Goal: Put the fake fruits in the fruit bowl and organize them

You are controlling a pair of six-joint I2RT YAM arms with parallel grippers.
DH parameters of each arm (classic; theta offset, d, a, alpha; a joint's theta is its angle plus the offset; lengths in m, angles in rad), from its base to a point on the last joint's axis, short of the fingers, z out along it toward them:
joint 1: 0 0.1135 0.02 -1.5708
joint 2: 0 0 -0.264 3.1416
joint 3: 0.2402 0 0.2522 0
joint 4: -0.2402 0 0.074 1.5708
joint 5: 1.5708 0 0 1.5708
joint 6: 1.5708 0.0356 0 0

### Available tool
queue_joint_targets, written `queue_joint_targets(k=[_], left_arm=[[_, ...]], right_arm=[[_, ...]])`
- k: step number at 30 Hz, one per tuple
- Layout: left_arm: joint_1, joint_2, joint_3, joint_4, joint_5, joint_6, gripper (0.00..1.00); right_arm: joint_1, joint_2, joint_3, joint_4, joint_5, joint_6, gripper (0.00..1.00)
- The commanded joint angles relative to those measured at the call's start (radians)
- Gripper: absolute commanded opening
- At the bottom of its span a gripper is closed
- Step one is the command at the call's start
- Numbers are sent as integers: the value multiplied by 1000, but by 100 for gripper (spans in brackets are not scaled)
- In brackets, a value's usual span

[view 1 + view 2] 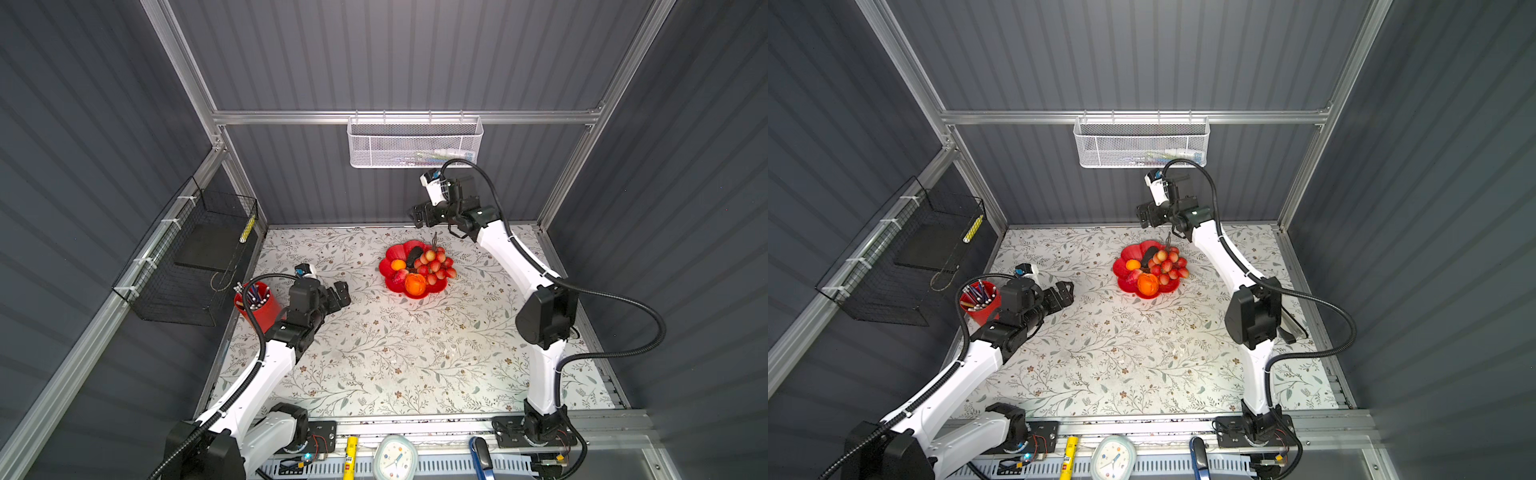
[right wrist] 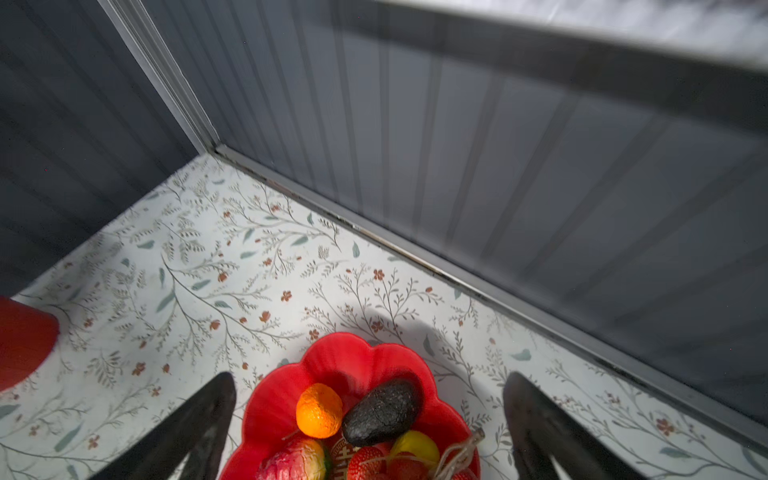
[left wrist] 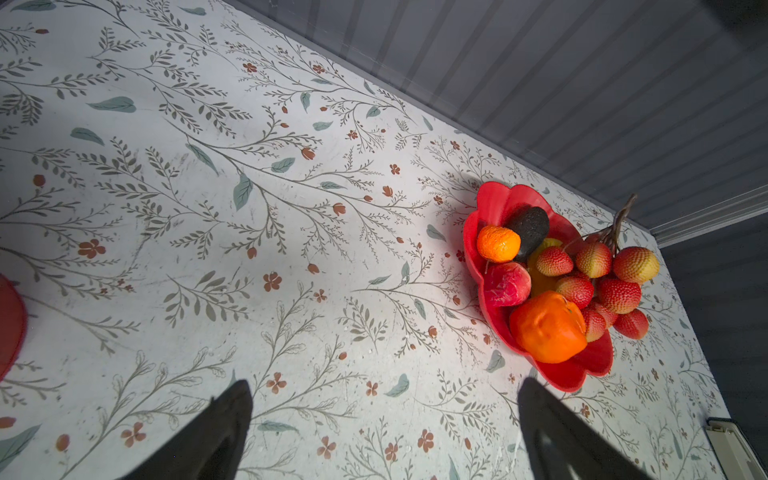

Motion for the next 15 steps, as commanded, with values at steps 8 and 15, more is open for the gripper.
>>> queue_joint_targets(k=[8,15], left_arm=[[8,-19,-11,7,-4,28,100],[8,-14,-6,6,5,22,100]], right_arm=[[-164,-140,-383,119,-108,318,99],[-175,9,-293,91,-213,370,99]])
